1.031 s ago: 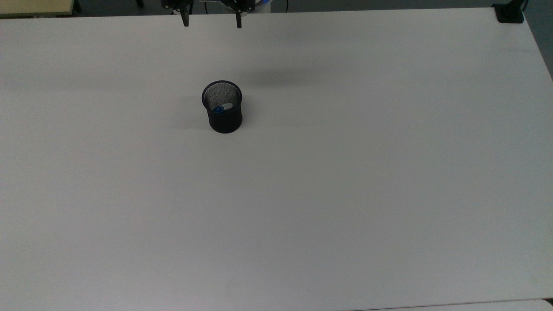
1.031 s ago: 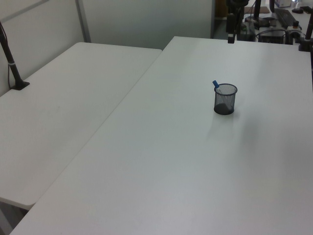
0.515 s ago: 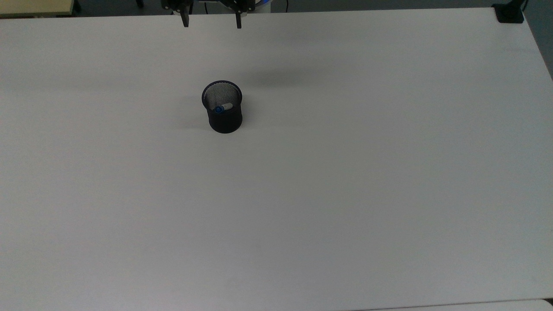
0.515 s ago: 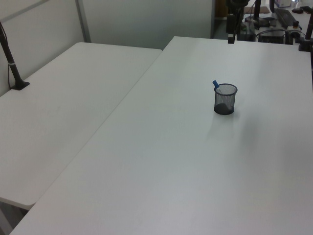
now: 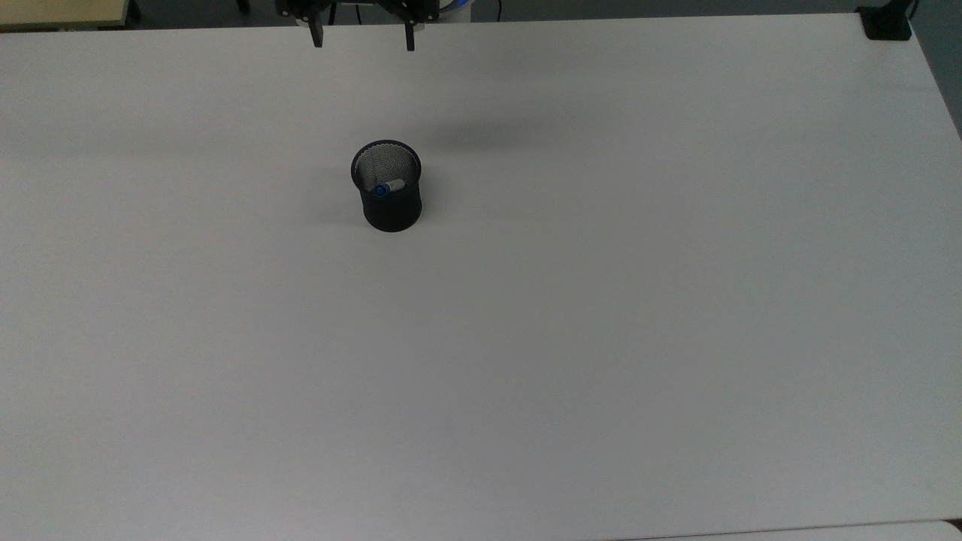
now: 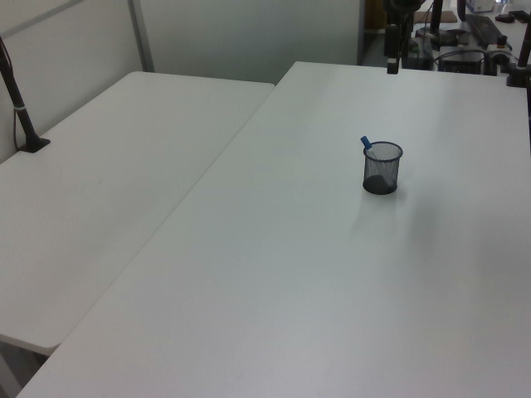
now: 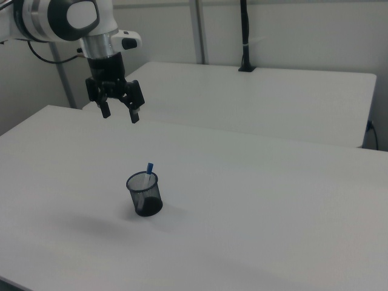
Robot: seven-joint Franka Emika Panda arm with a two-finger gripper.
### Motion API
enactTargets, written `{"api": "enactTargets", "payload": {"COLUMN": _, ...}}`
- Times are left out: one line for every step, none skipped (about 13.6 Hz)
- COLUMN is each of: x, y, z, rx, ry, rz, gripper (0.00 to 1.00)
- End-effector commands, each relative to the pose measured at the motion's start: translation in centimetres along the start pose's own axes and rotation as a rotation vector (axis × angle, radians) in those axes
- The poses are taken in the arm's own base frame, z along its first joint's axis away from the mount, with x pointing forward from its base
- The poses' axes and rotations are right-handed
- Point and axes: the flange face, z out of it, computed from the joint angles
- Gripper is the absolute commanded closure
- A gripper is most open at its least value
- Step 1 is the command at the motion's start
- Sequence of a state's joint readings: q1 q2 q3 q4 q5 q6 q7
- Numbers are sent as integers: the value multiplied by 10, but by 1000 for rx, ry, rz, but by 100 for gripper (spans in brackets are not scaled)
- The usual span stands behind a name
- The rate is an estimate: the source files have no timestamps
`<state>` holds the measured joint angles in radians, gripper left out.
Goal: Remove the marker
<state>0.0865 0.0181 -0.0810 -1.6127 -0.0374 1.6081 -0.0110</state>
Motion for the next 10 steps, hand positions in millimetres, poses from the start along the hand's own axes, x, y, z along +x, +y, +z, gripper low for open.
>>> {"api": "enactTargets", "payload": {"x": 10, "y": 20, "z": 16, "rx": -34, "ry": -16, "rz": 6, "gripper": 0}}
{"api": "enactTargets", "payload": {"x": 12, "y": 31, "z": 19, "rx": -36, "ry": -10, "rz": 25, "gripper": 0}}
{"api": "enactTargets", "payload": {"x": 15, "y": 41, "z": 27, "rx": -36, "ry": -14, "rz": 40, "gripper": 0}}
{"api": "enactTargets", "payload": {"x": 17, "y": 54, "z": 36, "rx": -36, "ry": -17, "rz": 45, "gripper": 0}}
{"api": "enactTargets", "payload": {"x": 18, "y": 60, "z": 45, "rx": -35, "ry": -29, "rz": 29, "gripper": 0}}
{"api": "enactTargets", "payload": {"x": 19, "y": 66, "z": 60, "rx": -34, "ry": -48, "rz": -4, "gripper": 0}}
{"api": "enactTargets", "payload": {"x": 23, "y": 65, "z": 72, "rx": -33, "ry": -68, "rz": -20, "gripper": 1}}
{"api": "enactTargets", "payload": {"x": 28, "y": 63, "z": 82, "rx": -33, "ry": -79, "rz": -25, "gripper": 1}}
{"api": "enactTargets", "payload": {"x": 33, "y": 57, "z": 87, "rx": -36, "ry": -70, "rz": -32, "gripper": 3}}
{"api": "enactTargets", "payload": {"x": 39, "y": 52, "z": 102, "rx": -36, "ry": -75, "rz": -35, "gripper": 3}}
